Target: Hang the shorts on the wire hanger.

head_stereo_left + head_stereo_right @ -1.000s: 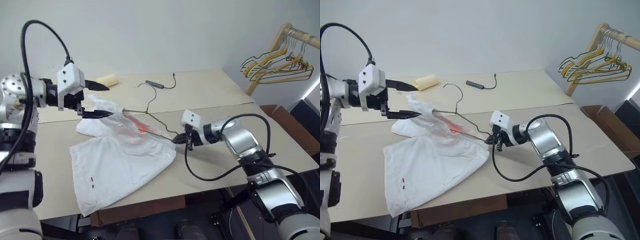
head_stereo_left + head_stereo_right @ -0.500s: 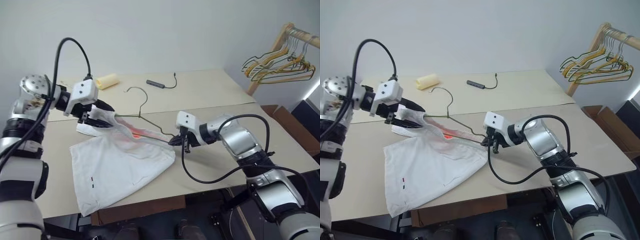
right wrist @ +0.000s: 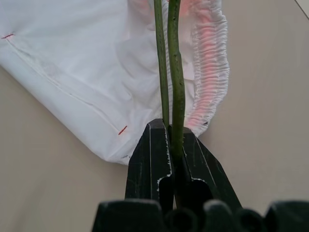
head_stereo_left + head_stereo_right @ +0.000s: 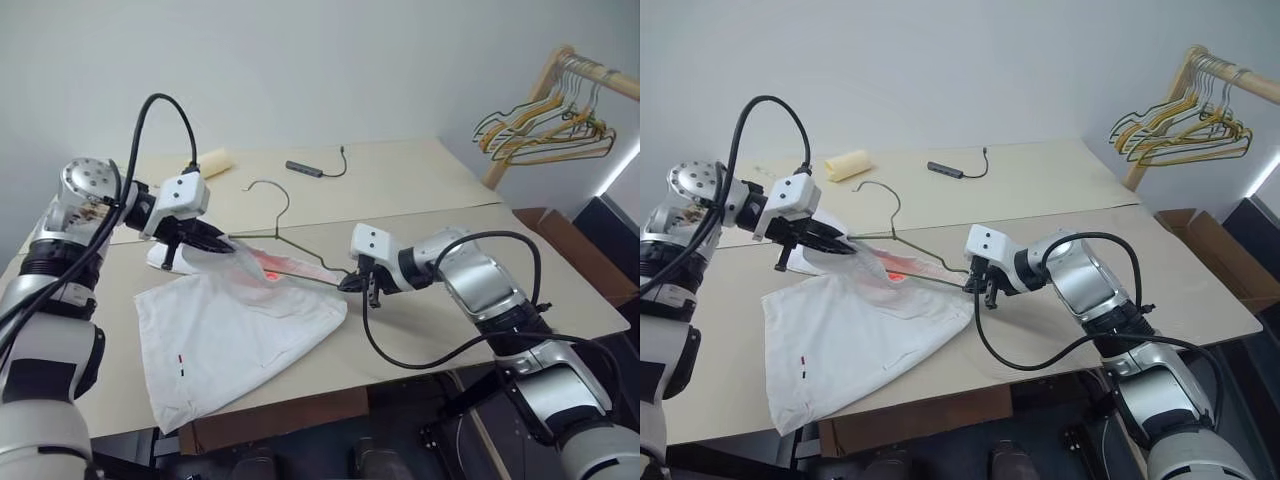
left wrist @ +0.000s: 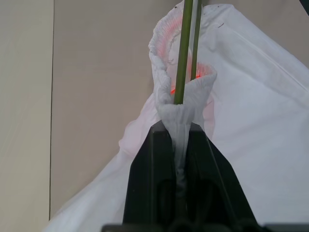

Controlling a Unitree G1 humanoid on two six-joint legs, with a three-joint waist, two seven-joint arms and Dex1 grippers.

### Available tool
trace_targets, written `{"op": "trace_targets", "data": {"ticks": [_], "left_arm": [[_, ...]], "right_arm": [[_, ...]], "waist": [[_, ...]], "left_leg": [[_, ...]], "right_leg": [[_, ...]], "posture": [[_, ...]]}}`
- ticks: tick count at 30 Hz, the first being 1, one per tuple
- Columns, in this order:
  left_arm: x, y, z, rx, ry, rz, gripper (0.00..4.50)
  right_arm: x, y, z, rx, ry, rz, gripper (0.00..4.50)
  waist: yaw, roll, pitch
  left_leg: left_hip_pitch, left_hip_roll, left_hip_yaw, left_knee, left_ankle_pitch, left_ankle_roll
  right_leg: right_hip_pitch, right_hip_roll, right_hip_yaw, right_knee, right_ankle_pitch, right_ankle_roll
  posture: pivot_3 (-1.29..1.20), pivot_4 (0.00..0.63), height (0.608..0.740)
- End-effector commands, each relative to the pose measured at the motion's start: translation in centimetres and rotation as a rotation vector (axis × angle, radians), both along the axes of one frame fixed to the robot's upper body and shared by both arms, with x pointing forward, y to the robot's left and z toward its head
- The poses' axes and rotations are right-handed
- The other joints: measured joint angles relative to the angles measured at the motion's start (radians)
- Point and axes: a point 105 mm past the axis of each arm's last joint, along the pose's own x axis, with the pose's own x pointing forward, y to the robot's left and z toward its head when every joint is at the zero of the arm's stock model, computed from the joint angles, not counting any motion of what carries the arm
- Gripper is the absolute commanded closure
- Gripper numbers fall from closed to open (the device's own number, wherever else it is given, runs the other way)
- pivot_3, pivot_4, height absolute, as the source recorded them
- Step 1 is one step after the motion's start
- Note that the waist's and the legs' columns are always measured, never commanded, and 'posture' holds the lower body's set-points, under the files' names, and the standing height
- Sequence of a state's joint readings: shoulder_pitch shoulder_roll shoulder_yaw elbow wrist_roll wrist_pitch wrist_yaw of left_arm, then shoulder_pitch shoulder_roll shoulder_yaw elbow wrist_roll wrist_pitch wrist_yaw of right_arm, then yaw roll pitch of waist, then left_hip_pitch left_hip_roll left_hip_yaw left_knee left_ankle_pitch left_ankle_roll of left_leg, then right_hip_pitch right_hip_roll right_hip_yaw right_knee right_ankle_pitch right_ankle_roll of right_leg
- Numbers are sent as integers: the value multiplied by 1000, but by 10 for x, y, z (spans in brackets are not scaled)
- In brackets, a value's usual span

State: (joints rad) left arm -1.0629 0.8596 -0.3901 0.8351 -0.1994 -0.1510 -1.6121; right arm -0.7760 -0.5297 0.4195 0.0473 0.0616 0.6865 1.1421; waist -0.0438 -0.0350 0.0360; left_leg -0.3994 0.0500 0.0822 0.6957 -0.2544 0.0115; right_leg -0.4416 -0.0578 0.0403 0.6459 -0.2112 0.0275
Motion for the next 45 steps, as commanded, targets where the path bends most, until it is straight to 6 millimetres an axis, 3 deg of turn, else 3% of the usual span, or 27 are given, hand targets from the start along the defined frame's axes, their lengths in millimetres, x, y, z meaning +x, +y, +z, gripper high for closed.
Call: {"op": "trace_targets", "data": {"ticks": [1,5,9,16,19,22,24,31,38,41,45], "left_arm": [[-1,4,12,-10,-46,-5,4491],[2,7,15,7,-76,0,4491],[4,11,15,18,-90,17,4500],[8,23,20,15,-137,71,4500],[10,26,21,6,-158,93,4500],[11,28,25,-13,-169,104,4500],[10,29,27,-19,-176,108,4500],[9,32,26,-24,-187,116,4500],[6,31,27,-31,-180,106,4500],[5,31,29,-35,-188,113,4500],[5,33,28,-37,-192,120,4500]], "right_arm": [[-5,11,22,57,-71,68,4500],[3,11,24,120,-121,4,4500],[12,2,25,135,-217,-54,3317],[21,-31,56,284,-284,-219,963],[26,-54,57,331,-160,-360,8],[15,-65,40,363,40,-417,8],[3,-60,25,362,109,-398,8],[-4,-17,-9,513,275,-442,8],[1,11,-23,534,362,-415,8],[2,20,-33,486,347,-391,520],[6,28,-31,514,351,-373,1875]], "waist": [[-1,0,0],[-1,0,0],[-2,0,0],[-1,0,0],[-2,0,0],[-1,0,0],[-2,0,0],[-21,0,0],[-23,0,0],[-23,0,0],[-23,0,0]], "left_leg": [[0,0,0,0,0,0],[0,0,0,0,0,0],[0,0,0,0,0,0],[-1,0,0,0,0,0],[0,0,0,0,0,0],[0,0,0,0,0,0],[0,0,0,0,0,0],[1,0,-1,0,0,0],[1,0,-1,0,0,1],[0,0,-1,0,0,1],[0,0,-1,0,0,1]], "right_leg": [[0,0,0,0,0,0],[0,0,0,1,0,0],[0,0,0,1,0,0],[0,0,0,0,0,0],[0,0,0,0,0,0],[0,0,0,0,0,-1],[1,0,0,0,0,-1],[0,1,1,2,0,0],[1,0,1,1,1,0],[1,0,0,1,1,0],[1,0,0,1,1,0]], "posture": [[-4,0,740],[-5,0,740],[-9,0,740],[-19,0,740],[-21,0,740],[-21,0,740],[-19,0,740],[-6,0,740],[12,0,740],[20,0,740],[30,0,740]]}}
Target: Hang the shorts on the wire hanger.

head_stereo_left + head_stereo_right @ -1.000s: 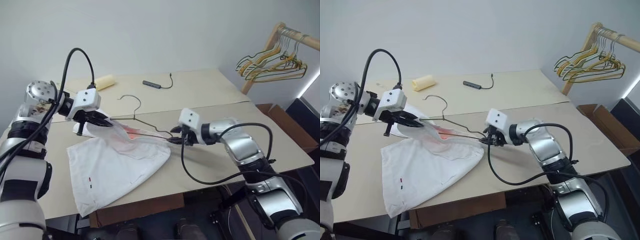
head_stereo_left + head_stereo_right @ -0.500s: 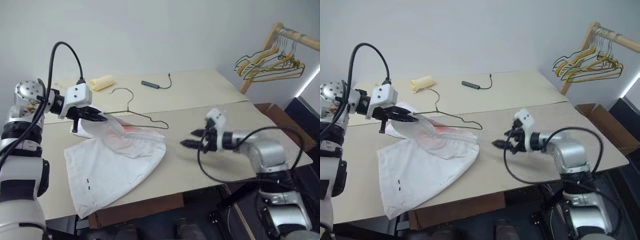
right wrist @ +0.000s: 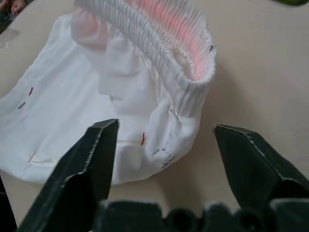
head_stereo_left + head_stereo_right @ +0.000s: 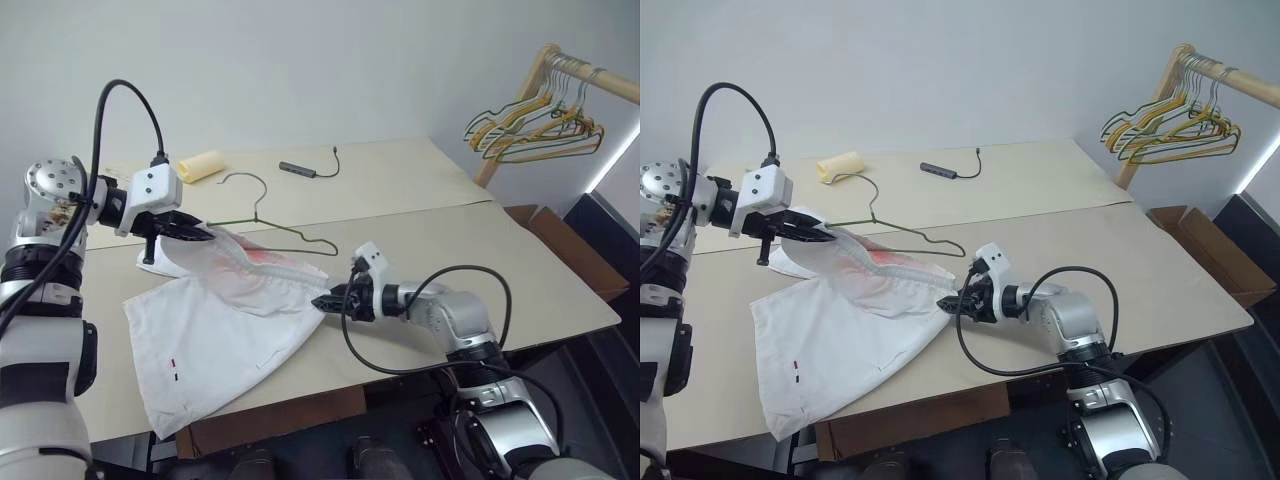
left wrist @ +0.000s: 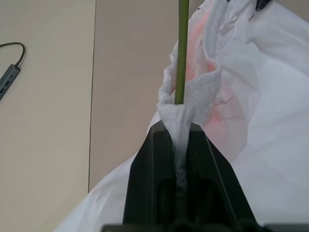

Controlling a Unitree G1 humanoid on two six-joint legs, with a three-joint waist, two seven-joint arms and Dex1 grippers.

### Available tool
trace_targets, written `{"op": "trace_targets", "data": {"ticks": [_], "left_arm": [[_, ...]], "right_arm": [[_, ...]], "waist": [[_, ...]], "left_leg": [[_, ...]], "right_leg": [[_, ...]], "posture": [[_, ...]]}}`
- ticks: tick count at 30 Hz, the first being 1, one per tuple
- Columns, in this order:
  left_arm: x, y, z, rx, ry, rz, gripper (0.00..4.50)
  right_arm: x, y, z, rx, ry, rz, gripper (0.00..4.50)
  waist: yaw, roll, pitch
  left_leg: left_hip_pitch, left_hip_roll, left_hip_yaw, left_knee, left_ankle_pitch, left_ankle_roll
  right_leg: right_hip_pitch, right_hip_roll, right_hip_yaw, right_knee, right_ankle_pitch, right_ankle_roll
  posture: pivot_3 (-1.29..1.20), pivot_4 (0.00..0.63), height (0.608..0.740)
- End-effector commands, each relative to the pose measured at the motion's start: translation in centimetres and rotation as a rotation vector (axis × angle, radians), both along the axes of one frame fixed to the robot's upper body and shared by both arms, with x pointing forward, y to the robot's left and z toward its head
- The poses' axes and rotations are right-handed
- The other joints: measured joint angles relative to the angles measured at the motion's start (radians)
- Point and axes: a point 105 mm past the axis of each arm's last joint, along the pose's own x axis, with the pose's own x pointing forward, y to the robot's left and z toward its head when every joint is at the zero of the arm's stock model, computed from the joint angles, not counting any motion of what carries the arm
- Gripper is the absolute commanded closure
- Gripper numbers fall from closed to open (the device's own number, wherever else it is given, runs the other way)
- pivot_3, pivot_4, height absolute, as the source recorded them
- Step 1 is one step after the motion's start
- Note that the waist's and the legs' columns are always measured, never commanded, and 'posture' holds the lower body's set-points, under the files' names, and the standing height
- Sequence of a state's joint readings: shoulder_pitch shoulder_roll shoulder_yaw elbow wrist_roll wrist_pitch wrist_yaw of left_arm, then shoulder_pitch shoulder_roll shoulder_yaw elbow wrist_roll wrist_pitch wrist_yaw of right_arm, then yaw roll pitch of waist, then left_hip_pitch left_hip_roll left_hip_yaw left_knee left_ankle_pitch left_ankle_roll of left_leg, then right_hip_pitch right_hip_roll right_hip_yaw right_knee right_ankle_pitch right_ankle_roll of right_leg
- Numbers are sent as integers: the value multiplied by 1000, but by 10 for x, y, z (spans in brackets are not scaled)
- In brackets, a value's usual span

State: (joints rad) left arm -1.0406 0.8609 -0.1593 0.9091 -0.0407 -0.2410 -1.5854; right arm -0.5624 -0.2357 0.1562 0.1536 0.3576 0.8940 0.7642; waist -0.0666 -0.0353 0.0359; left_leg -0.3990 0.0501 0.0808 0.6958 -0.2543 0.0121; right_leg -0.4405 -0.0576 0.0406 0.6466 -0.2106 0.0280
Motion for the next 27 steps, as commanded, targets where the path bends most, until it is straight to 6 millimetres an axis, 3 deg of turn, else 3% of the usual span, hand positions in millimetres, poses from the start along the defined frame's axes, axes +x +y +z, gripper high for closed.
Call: {"op": "trace_targets", "data": {"ticks": [1,8,14,19,27], "left_arm": [[-2,3,16,-15,-65,2,4500],[-8,5,18,-31,-49,-9,4500],[-19,1,25,-89,-26,-49,4500],[-21,5,16,-26,1,-49,4500],[-14,11,4,-11,36,-2,4500]], "right_arm": [[9,7,20,43,-71,14,2278],[13,-2,11,-12,-68,-16,4465],[28,-32,12,-64,-117,-124,4465],[33,-55,23,-73,-159,-149,4465],[33,-71,29,-140,-234,-142,4465]], "waist": [[0,0,0],[3,0,0],[4,0,0],[7,0,0],[8,0,0]], "left_leg": [[0,0,0,0,0,0],[0,0,0,0,0,0],[0,0,0,0,0,0],[0,0,0,0,0,0],[0,0,0,0,0,0]], "right_leg": [[0,0,0,0,0,0],[0,0,0,0,0,0],[0,0,0,0,0,0],[0,0,0,0,0,0],[0,0,0,0,0,0]], "posture": [[34,0,740],[39,0,740],[31,0,740],[24,0,740],[11,0,740]]}}
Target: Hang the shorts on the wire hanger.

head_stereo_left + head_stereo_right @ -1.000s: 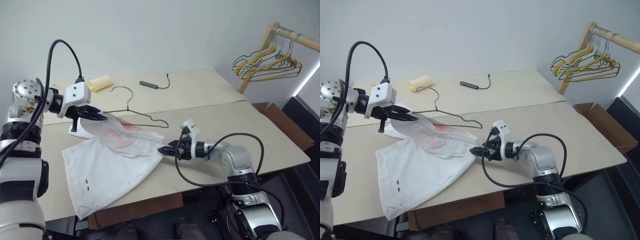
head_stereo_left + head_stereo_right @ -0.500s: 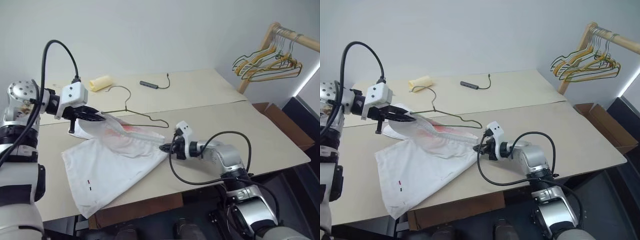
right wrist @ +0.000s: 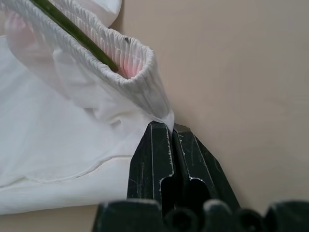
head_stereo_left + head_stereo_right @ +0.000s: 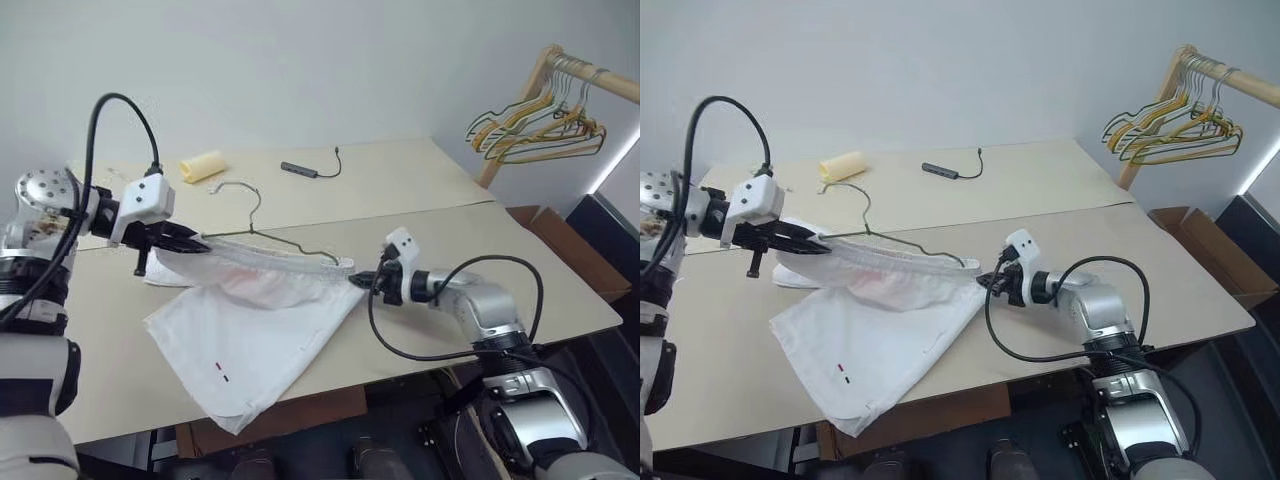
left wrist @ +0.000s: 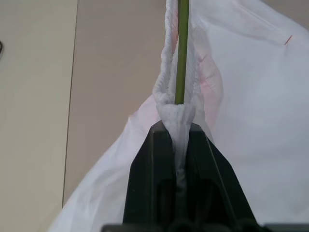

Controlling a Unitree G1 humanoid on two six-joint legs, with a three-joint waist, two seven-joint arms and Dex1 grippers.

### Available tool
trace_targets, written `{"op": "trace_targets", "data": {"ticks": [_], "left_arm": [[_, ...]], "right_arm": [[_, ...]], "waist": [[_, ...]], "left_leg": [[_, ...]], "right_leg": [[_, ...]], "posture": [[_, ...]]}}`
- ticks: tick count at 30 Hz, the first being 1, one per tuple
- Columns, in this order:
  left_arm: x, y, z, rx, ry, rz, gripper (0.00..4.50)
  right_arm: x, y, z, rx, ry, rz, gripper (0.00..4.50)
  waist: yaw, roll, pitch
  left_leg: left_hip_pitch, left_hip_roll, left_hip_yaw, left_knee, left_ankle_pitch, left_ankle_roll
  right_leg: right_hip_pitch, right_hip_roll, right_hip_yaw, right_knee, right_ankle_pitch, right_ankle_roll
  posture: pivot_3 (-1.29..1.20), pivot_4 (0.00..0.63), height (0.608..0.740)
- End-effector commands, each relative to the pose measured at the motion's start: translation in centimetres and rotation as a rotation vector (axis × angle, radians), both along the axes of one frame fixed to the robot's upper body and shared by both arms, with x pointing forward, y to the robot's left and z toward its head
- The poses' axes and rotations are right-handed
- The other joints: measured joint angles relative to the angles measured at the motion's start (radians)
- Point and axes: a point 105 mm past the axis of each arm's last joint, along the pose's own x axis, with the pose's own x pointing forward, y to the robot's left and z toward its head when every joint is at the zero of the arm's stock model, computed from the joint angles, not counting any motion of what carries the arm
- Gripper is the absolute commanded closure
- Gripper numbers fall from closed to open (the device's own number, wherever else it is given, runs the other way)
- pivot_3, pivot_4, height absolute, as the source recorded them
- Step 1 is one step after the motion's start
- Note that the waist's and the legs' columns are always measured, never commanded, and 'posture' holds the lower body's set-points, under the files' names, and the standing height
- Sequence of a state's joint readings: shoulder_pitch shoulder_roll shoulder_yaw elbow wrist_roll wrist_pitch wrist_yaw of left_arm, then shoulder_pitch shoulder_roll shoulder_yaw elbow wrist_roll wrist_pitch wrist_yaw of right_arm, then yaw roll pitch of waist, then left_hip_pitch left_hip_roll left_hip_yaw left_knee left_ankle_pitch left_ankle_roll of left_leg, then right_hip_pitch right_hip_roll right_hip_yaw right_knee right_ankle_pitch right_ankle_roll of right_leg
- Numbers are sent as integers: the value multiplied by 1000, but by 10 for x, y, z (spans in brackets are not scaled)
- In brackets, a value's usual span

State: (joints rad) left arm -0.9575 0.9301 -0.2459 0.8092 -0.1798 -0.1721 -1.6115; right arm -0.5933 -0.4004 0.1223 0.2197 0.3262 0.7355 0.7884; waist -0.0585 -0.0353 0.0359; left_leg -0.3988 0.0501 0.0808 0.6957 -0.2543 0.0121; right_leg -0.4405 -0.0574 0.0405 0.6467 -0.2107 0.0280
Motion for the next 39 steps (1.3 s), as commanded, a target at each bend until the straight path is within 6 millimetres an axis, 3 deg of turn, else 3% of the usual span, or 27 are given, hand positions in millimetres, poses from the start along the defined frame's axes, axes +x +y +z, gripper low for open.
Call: {"op": "trace_targets", "data": {"ticks": [1,5,11,14,21,24,33,36,39], "left_arm": [[3,8,14,21,-54,31,4500],[8,11,8,76,-74,53,4500],[14,-4,14,58,-145,17,4500],[16,-14,23,28,-180,-11,4500],[18,-22,28,10,-206,-36,4500],[19,-23,27,-1,-211,-35,4500],[15,-23,21,-8,-205,-43,4500],[15,-25,21,-19,-205,-49,4500],[15,-25,22,-21,-210,-49,4500]], "right_arm": [[5,-14,16,-42,-91,-28,4465],[1,-13,31,-105,-204,10,4465],[-10,10,86,-230,-448,168,4465],[-10,22,105,-332,-488,241,4465],[-4,39,123,-468,-545,321,4465],[-6,43,118,-540,-567,374,4465],[-6,61,119,-517,-683,424,4465],[-10,60,115,-536,-693,467,3816],[-15,62,114,-532,-704,507,2773]], "waist": [[-1,0,0],[-1,0,0],[-1,0,0],[-4,0,0],[-10,0,0],[-10,0,0],[-10,0,0],[-10,0,0],[-10,0,0]], "left_leg": [[0,0,0,0,0,0],[0,0,0,0,0,0],[0,0,0,0,0,0],[0,0,1,0,0,0],[0,0,1,0,0,0],[-2,0,2,0,0,0],[-2,0,2,0,0,0],[-2,0,2,0,0,0],[-2,0,2,0,0,0]], "right_leg": [[0,0,0,0,0,0],[0,0,0,-1,0,0],[0,0,0,-1,0,0],[-1,0,0,0,-1,2],[-1,0,0,0,0,0],[-2,-1,0,-1,0,0],[-2,-1,0,0,0,0],[-2,-1,0,0,0,0],[-2,-1,0,0,0,0]], "posture": [[11,0,740],[5,0,740],[-9,0,740],[-18,0,740],[-23,0,740],[-21,0,740],[-12,0,740],[-14,0,740],[-15,0,740]]}}
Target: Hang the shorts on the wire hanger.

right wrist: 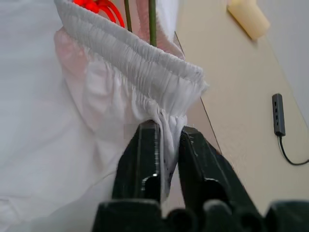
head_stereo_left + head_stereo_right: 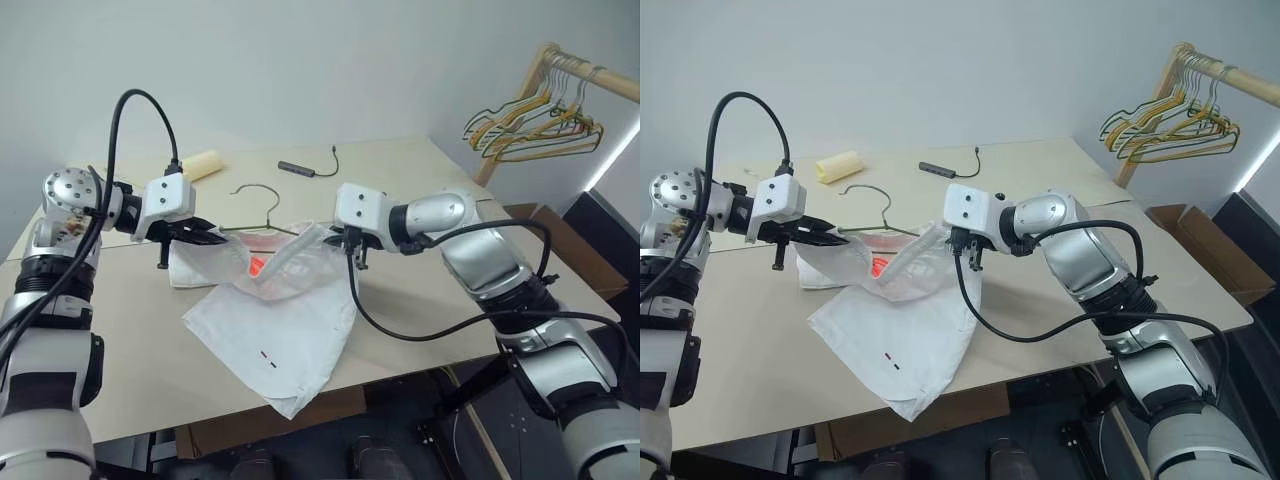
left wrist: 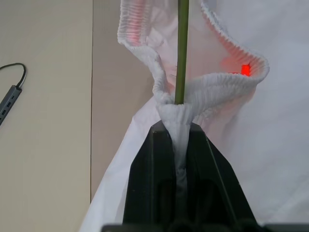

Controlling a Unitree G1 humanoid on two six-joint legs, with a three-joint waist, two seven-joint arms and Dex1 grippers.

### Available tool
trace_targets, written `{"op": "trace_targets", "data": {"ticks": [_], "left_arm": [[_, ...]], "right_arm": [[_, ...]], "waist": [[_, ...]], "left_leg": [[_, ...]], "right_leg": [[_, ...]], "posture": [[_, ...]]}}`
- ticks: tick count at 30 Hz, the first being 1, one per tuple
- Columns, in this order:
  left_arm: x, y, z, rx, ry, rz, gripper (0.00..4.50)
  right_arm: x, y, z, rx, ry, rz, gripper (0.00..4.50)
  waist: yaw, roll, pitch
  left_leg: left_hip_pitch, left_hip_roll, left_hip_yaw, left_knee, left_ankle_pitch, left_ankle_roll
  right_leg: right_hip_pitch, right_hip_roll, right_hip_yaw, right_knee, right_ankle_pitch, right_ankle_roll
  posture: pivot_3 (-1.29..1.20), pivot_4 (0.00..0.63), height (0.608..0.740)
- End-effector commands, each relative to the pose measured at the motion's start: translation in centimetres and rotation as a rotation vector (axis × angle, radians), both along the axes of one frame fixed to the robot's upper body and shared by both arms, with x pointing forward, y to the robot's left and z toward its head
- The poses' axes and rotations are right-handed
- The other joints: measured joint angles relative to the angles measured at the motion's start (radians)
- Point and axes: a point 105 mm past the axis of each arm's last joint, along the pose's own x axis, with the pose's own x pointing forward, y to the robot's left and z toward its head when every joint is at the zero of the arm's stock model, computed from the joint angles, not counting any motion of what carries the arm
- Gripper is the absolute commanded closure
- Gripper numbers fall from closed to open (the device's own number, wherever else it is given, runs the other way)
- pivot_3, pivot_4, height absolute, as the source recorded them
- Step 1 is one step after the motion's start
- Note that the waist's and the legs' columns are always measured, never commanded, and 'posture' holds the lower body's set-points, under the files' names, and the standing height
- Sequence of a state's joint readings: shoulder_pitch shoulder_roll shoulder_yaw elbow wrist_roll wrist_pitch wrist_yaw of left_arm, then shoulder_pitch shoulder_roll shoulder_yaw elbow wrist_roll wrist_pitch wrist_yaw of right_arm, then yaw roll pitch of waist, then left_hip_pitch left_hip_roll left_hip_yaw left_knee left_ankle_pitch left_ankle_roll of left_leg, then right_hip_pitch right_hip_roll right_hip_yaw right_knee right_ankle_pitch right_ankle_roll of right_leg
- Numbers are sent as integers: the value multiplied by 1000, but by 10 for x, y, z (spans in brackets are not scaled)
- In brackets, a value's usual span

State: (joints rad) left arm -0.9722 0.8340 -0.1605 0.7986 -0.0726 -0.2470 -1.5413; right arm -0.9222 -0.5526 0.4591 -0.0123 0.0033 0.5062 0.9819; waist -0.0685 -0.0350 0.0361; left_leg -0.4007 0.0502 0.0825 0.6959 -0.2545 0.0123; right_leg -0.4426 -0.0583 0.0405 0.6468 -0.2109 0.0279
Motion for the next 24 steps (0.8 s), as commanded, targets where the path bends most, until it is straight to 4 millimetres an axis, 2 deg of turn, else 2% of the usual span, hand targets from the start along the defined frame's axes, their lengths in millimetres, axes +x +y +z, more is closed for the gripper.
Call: {"op": "trace_targets", "data": {"ticks": [1,5,11,19,22,24], "left_arm": [[1,-4,17,-22,-78,-20,4500],[2,-5,18,-27,-83,-22,4500],[-1,-9,20,-51,-83,-46,4500],[-2,-9,19,-56,-76,-53,4500],[-3,-11,19,-62,-72,-65,4500],[-3,-12,19,-68,-74,-69,4500]], "right_arm": [[-8,2,12,2,-55,64,2476],[-4,2,11,5,-73,59,1059],[10,-2,7,53,14,-22,1059],[10,-2,11,149,144,-48,1059],[6,1,12,171,179,-29,1692],[4,3,11,169,189,-16,2370]], "waist": [[1,0,0],[0,0,0],[-1,0,0],[-1,0,0],[-1,0,0],[-1,0,0]], "left_leg": [[0,0,0,0,0,0],[0,0,0,0,0,0],[1,0,0,0,0,0],[0,0,0,0,0,0],[1,0,0,0,0,0],[1,0,0,0,0,0]], "right_leg": [[0,0,0,0,0,0],[0,0,0,0,0,0],[0,0,0,0,0,0],[0,0,0,0,0,0],[1,0,0,0,0,0],[0,0,0,0,0,0]], "posture": [[-17,0,740],[-19,0,740],[-18,0,740],[-20,0,740],[-19,0,740],[-19,0,740]]}}
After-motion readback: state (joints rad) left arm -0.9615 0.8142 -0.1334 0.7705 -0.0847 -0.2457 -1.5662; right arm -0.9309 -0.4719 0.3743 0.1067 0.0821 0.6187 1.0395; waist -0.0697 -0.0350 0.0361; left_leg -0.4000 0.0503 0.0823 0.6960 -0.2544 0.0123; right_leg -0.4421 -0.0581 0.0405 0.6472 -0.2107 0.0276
